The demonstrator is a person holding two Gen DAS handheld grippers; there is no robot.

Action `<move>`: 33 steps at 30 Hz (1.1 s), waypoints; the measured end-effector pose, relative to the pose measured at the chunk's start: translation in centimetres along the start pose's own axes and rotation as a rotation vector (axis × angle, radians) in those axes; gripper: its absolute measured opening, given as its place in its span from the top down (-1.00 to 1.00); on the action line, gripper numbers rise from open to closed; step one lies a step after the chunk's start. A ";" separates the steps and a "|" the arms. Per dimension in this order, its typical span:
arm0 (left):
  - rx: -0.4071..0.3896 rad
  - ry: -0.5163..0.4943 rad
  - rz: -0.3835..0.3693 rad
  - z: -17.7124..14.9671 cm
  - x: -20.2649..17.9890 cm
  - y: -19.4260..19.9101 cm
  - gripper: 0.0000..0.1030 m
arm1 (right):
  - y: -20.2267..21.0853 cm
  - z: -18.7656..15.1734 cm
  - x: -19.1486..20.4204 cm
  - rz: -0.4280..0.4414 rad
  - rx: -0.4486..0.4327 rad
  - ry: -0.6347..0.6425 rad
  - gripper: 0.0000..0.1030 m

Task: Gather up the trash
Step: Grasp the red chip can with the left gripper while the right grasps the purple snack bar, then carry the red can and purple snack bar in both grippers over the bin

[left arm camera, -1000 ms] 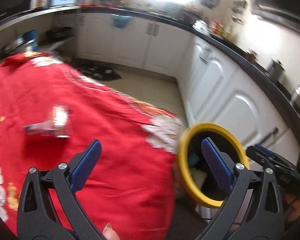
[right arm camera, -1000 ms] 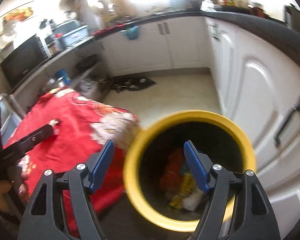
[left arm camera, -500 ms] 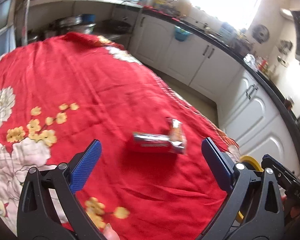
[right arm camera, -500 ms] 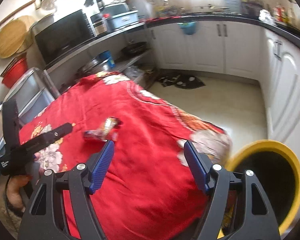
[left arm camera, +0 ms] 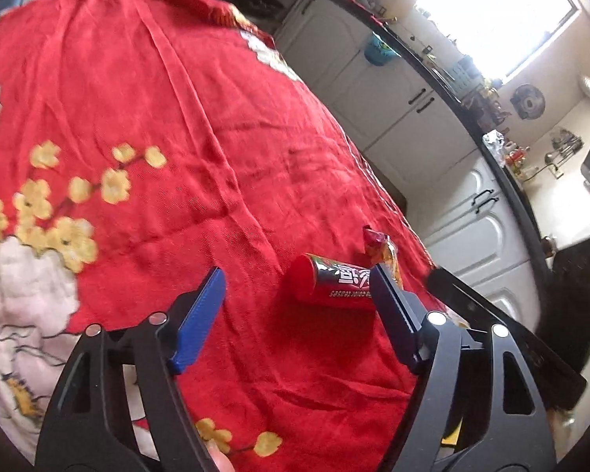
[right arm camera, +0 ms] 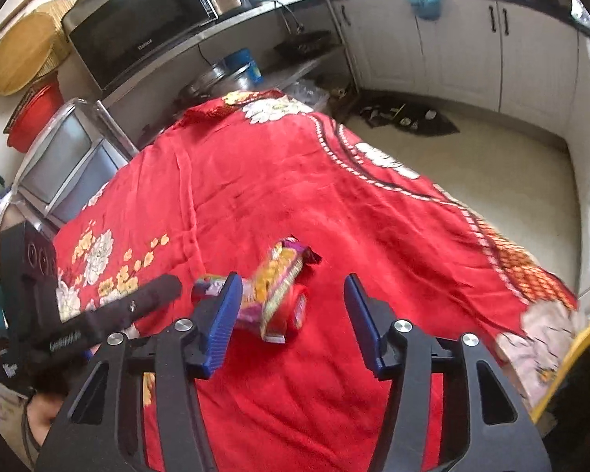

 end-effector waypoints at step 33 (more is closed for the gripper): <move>0.069 -0.186 0.015 -2.5 -6.8 -4.0 0.33 | 7.3 -2.7 -9.4 0.011 -0.105 -0.223 0.55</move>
Point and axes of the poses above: each gripper's, at about its wrist camera, not at the fingertips, and y roughly against the way its jaws point, x to its left, z to its top, the point moved 5 cm from there along -y, roughly the way its jaws point, and after that the axes turned 4 degrees about -y, right-handed, at the moved point
